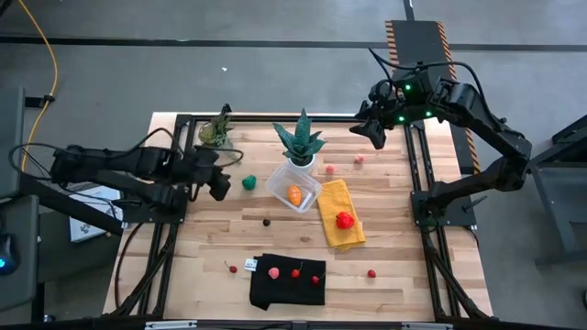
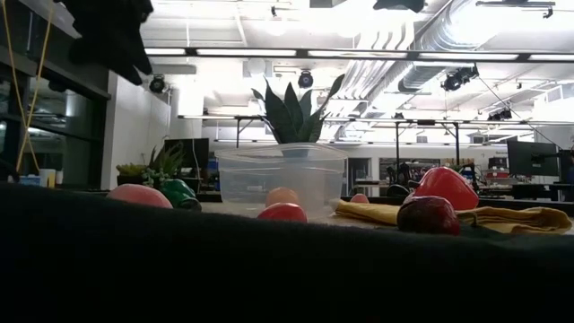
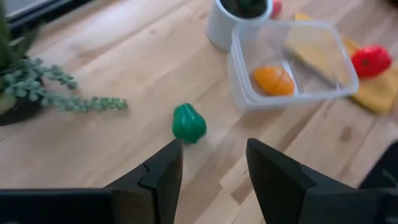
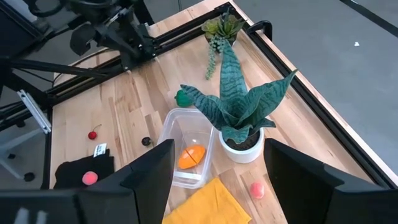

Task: Pick and placing Produce into tupperware
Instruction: Put the green bell pepper into the transparent container

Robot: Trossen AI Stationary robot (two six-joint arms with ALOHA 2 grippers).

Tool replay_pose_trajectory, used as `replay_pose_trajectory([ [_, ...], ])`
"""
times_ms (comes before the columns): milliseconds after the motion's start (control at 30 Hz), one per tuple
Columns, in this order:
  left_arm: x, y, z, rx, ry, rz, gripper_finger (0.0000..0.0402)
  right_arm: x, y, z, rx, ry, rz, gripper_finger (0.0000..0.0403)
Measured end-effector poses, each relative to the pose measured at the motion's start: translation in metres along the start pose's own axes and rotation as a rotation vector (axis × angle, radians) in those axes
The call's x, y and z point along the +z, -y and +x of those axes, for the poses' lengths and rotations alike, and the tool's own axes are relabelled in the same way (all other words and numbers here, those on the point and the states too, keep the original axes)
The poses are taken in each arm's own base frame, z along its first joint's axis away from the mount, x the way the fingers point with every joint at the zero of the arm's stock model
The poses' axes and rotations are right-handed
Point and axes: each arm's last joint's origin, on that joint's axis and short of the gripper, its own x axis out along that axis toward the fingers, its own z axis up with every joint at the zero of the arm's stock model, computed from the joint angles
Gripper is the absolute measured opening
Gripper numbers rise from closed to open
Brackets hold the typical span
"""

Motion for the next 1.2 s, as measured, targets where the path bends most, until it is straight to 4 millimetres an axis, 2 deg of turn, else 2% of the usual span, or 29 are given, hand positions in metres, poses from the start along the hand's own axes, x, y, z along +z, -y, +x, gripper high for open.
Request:
replay_pose_trajectory([
  [300,-0.031,0.021,-0.009,0.112,0.173,-0.033,0.0172,-0.001,-0.006,0.001,0.022,-0.007,-0.009,0.0238],
  [500,-0.057,0.035,-0.006,0.177,0.265,-0.044,0.0173,-0.002,-0.011,0.002,0.038,-0.013,-0.022,0.0238],
  [633,-0.073,0.049,0.003,0.217,0.307,-0.019,0.0173,-0.002,-0.011,0.002,0.040,-0.014,-0.025,0.0238],
  [867,-0.095,0.067,0.031,0.331,0.330,0.002,0.0173,-0.002,-0.011,0.002,0.040,-0.014,-0.025,0.0238],
  [1033,-0.104,0.068,0.042,0.407,0.347,-0.038,0.0173,-0.002,-0.011,0.002,0.040,-0.011,0.000,0.0238],
  [1200,-0.121,0.053,0.060,0.404,0.347,-0.158,0.0173,-0.001,-0.011,0.002,0.041,-0.007,0.033,0.0238],
])
